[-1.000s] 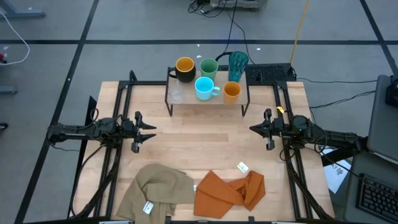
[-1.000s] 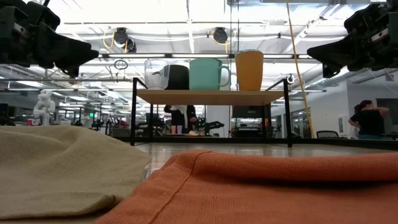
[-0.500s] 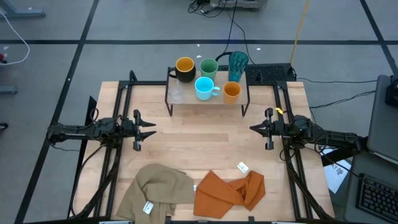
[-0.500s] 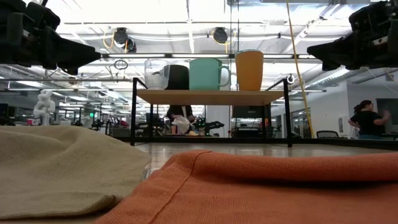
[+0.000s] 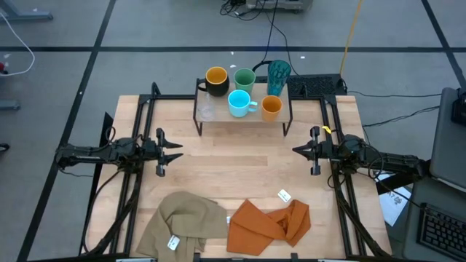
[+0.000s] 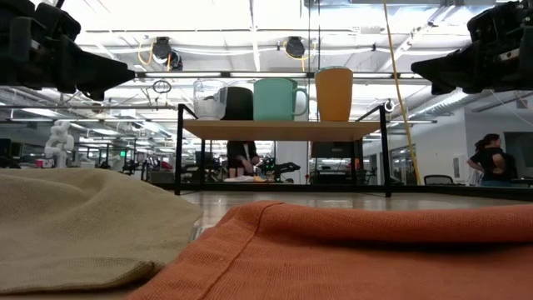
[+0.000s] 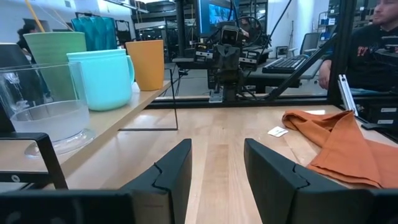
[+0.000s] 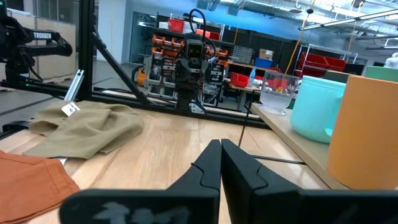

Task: Stack small to large cups/mugs on shelf
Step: Return to Home Position

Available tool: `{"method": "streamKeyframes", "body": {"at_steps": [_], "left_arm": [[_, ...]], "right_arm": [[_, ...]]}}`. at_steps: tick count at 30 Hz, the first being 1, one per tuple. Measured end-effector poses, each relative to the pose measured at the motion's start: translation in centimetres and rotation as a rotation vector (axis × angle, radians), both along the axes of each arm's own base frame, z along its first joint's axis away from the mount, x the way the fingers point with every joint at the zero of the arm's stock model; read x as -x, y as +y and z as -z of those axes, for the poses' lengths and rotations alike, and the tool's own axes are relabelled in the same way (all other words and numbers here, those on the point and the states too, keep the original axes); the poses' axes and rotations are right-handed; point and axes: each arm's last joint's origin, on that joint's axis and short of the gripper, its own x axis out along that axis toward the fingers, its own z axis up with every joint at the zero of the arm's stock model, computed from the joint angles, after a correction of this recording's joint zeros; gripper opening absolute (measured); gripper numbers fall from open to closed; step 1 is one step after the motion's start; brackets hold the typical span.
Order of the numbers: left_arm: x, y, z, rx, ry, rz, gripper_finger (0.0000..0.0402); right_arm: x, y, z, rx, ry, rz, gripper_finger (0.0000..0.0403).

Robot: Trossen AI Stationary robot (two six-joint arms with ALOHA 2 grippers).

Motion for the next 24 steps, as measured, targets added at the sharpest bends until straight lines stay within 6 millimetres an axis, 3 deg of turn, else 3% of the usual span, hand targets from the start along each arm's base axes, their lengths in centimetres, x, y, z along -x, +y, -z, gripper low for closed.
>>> {"method": "streamKeyframes", "body": {"at_steps": [9,15,19,24], "left_arm": [[0.0,-0.03,0.03,0.022,0.002,0.011,0.0134],[-0.01,-0.08,0.06,0.021,0.006,0.029,0.0014],[-0.01,-0.07,0.08,0.023,0.007,0.025,0.0004],[0.0,-0.05,-0.04,0.043,-0.006,0.02,0.0023]], "right_arm": [[0.0,0.0,0.0,0.0,0.0,0.0,0.0],[0.0,0.0,0.0,0.0,0.0,0.0,0.0],[0.0,0.0,0.0,0.0,0.0,0.0,0.0],[0.0,0.0,0.0,0.0,0.0,0.0,0.0]]}}
